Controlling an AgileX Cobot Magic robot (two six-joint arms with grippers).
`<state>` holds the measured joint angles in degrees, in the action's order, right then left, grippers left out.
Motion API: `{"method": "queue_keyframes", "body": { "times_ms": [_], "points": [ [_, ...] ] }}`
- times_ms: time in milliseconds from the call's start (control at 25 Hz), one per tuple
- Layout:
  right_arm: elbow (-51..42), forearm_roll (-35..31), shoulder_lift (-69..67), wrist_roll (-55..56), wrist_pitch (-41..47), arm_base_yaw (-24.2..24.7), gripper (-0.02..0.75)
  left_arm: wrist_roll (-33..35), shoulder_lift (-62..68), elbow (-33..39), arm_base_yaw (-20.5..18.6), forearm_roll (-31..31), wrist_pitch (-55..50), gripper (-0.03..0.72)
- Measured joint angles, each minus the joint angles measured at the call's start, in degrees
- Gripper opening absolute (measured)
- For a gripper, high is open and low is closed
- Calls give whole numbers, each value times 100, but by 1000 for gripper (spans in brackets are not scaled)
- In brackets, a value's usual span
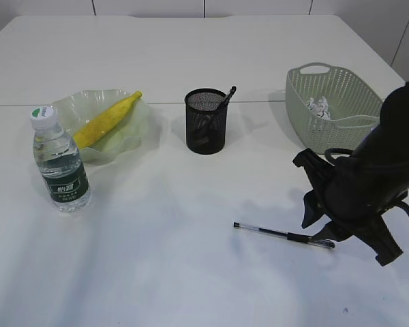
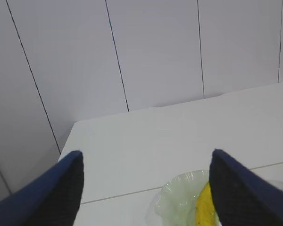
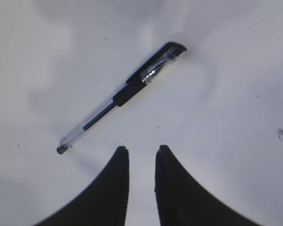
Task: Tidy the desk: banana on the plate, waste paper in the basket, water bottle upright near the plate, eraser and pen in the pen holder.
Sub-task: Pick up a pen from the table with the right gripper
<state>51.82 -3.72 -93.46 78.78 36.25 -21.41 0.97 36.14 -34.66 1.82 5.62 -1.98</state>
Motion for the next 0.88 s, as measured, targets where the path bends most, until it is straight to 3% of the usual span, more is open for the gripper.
{"method": "queue_keyframes", "body": {
  "times_ms": [440, 880],
  "points": [
    [0, 243, -13, 58, -22, 0, 148, 0, 0, 0, 0, 0, -94, 591],
    [0, 315, -193, 1254, -340, 0, 190, 0, 0, 0, 0, 0, -301, 591]
  ]
}}
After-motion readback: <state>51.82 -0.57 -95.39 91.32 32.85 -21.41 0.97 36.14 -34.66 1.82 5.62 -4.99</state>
